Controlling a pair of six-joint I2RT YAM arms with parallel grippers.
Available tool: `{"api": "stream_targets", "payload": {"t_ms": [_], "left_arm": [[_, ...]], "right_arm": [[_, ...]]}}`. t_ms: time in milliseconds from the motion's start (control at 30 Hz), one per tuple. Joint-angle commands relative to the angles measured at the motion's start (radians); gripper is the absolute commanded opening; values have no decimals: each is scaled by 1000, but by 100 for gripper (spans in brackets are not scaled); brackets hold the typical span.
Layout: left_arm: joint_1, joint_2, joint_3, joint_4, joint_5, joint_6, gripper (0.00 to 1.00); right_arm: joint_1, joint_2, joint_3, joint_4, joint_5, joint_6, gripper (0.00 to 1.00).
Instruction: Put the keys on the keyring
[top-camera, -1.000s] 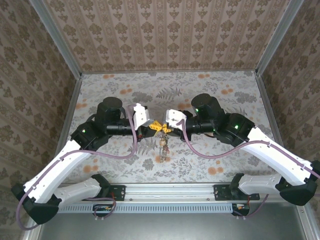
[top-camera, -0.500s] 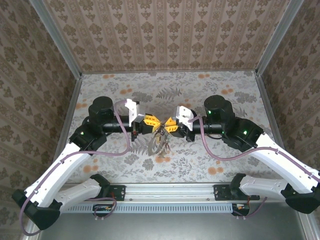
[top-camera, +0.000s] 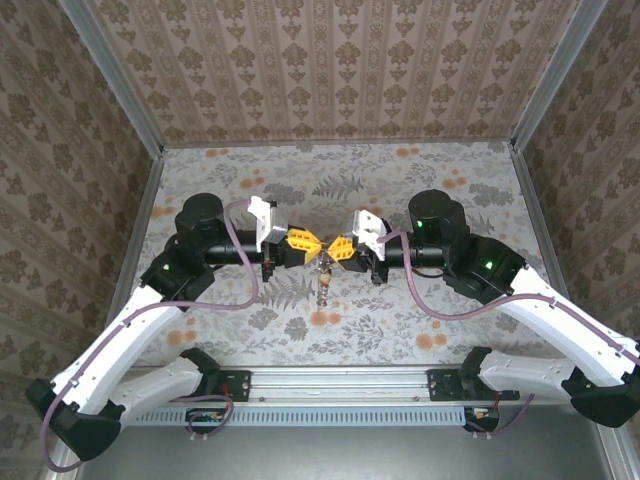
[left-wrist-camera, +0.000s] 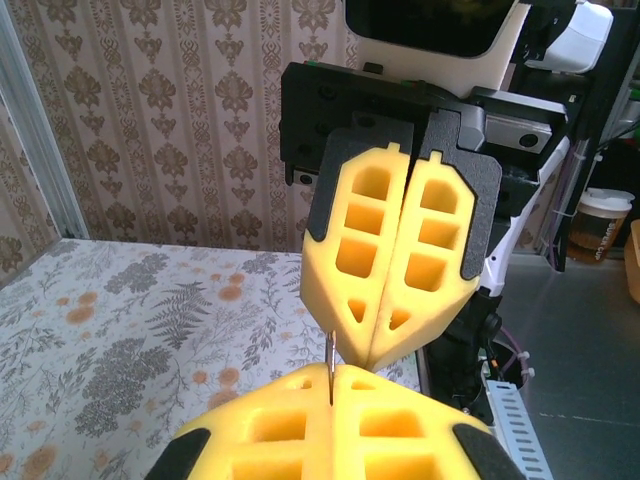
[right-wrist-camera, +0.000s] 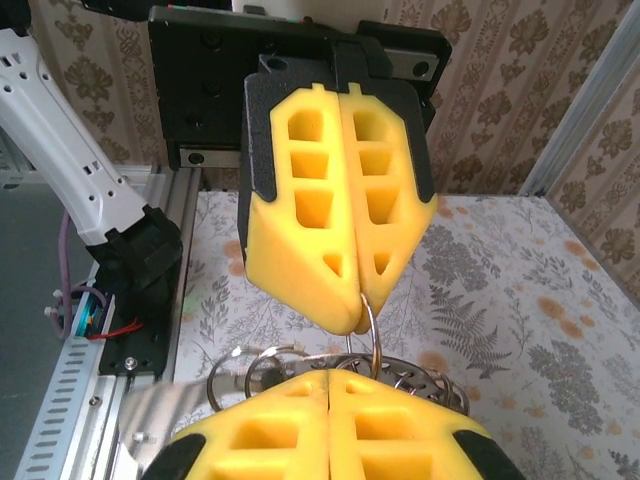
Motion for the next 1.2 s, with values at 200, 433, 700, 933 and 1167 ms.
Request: {"api": "stream_targets", "payload": {"t_ms": [200,433,700,933,1167], "left_arm": [[22,-31,2,57,10,-22,0],[47,-30,35,-111,-82,54,0],[56,70,39,-274,-258,101,0],[54,356,149,-159,-464,-21,0],[52,727,351,-146,-565,-79,0]], "right_arm": [[-26,-47,-35,49,44,36,17],[-87,-134,-139,114,186,109,44],[-119,-146,-298,271,416,226,69],[-163,-252,-432,337,602,295,84],[-254,-357,-519,334,732,332,100]]}}
